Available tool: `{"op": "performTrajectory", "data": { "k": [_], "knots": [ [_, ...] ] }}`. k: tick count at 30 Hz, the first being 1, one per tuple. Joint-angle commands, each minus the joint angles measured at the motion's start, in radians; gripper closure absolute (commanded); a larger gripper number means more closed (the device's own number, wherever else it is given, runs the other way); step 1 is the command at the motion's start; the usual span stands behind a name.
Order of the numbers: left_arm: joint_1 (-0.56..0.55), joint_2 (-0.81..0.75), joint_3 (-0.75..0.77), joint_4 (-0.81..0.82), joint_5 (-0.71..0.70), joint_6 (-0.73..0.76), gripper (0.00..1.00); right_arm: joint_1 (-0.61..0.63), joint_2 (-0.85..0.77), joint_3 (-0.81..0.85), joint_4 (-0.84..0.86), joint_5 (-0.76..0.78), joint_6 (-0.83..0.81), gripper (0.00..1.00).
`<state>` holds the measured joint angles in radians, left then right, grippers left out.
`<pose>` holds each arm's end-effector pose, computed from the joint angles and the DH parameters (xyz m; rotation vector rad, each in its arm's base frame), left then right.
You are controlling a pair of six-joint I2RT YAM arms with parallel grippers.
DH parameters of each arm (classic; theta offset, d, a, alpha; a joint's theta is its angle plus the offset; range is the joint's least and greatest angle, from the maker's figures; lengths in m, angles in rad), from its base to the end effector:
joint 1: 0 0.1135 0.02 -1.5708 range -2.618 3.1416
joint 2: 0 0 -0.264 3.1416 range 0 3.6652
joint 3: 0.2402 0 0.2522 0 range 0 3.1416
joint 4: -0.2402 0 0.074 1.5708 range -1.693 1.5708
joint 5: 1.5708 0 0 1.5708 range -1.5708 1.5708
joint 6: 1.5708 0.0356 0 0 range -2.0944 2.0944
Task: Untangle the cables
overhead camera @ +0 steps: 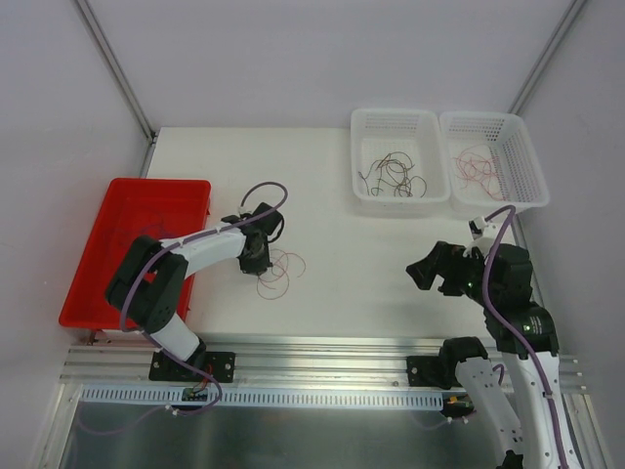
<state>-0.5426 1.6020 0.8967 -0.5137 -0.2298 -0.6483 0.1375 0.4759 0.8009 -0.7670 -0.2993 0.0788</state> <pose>0.2535 -0.1434 0.1622 -0.1996 2.7168 -0.0113 0.0936 0.0235 0.3233 -0.2507 2.0033 0.4386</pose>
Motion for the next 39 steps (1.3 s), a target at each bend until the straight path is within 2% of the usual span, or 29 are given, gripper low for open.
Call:
{"op": "performTrajectory", "data": {
  "k": [1,6,13,21,31,39],
  "knots": [
    [-0.01,0.064,-0.019,-0.051,-0.049,-0.005,0.99,0.007,-0.011,-0.022,0.049,-0.057,0.027,0.03],
    [-0.04,0.021,-0.002,-0.052,-0.036,0.006,1.0,0.007,-0.011,-0.068,0.084,-0.096,0.047,0.03],
    [-0.16,-0.112,0.073,-0.072,-0.036,-0.004,1.0,0.022,0.004,-0.176,0.265,-0.24,0.131,0.03],
    [-0.292,-0.209,0.191,-0.088,-0.032,-0.028,1.0,0.066,0.02,-0.301,0.464,-0.317,0.209,0.03],
    [-0.468,-0.217,0.315,-0.088,-0.042,0.022,1.0,0.183,0.081,-0.338,0.67,-0.347,0.222,0.03],
    [-0.574,-0.185,0.375,-0.086,-0.108,0.174,1.0,0.247,0.182,-0.287,0.693,-0.366,0.15,0.03]
  ]
}}
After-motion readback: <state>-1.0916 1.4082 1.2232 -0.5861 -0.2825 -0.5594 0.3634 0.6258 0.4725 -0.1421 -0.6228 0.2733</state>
